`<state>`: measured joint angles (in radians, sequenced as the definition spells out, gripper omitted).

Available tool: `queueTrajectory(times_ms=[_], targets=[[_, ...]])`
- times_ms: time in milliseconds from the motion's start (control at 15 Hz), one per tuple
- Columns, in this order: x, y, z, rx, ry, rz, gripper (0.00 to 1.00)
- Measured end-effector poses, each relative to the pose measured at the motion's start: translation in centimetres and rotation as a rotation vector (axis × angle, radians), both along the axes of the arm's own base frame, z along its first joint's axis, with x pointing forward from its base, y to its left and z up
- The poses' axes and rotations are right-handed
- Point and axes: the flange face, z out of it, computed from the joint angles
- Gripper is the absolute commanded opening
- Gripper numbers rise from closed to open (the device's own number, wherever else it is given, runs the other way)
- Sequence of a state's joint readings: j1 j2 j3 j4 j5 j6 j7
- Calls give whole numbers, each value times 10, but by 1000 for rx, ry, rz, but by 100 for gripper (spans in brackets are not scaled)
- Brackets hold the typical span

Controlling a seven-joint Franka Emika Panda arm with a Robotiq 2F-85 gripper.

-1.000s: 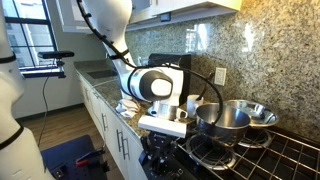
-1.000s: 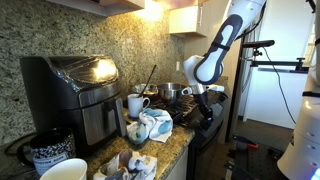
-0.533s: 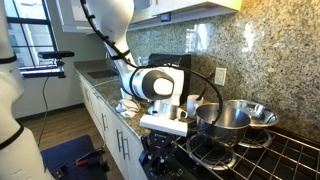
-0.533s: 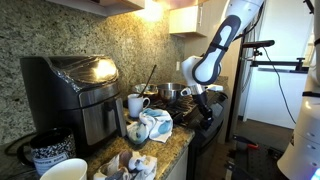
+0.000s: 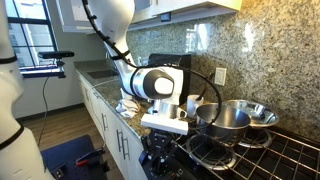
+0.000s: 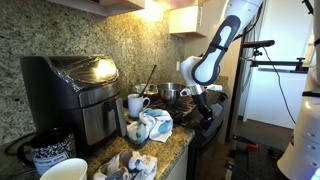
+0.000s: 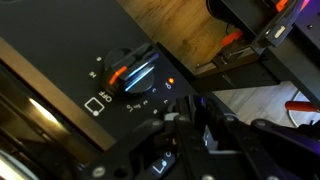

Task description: Twist the first knob on the stove

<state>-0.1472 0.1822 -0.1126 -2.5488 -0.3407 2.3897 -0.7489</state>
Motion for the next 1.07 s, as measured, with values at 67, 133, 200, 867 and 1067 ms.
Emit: queueTrajectory(times_ms=[67,133,200,867,1067], targets=[[0,0,0,3,2,7,8],[0,0,0,5,4,13,8],[0,0,0,6,5,15,8],[0,-5,1,32,3,5,8],[0,-5,1,35,2,1,8]])
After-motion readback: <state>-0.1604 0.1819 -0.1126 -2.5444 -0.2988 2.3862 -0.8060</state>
